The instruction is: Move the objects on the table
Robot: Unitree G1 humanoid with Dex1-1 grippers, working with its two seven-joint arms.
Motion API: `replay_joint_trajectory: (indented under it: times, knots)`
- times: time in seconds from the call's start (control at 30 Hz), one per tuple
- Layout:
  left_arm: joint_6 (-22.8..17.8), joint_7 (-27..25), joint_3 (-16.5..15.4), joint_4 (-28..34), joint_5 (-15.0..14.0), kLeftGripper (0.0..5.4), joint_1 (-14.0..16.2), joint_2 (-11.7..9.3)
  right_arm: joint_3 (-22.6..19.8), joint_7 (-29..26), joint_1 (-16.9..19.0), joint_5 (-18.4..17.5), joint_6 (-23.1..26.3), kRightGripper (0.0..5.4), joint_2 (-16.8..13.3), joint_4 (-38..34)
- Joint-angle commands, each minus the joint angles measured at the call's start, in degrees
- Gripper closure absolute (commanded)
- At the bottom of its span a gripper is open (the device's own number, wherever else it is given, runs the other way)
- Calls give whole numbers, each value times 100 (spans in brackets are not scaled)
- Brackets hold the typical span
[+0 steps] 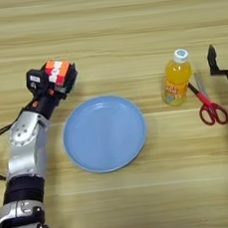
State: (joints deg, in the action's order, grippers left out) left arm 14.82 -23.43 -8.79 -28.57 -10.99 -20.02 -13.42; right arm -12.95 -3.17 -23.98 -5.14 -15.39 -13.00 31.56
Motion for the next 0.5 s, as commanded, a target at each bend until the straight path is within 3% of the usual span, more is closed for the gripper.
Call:
replay_joint_trajectory:
  times: [0.03, 0.2, 0.4, 0.5]
  knots:
    - [200, 264, -40, -756, 283, 211, -351, -185, 31, -31, -100, -34, 88, 0, 5, -14]
    - [426, 360, -39, -1341, 379, 211, -600, -268, 40, -24, -107, -32, 90, 0, 16, -15]
    - [505, 473, 127, -1597, 655, 211, -668, -293, 47, -23, -108, -31, 90, 0, 21, -19]
    - [495, 470, 164, -1596, 717, 170, -653, -284, 51, -20, -103, -31, 94, 0, 24, -29]
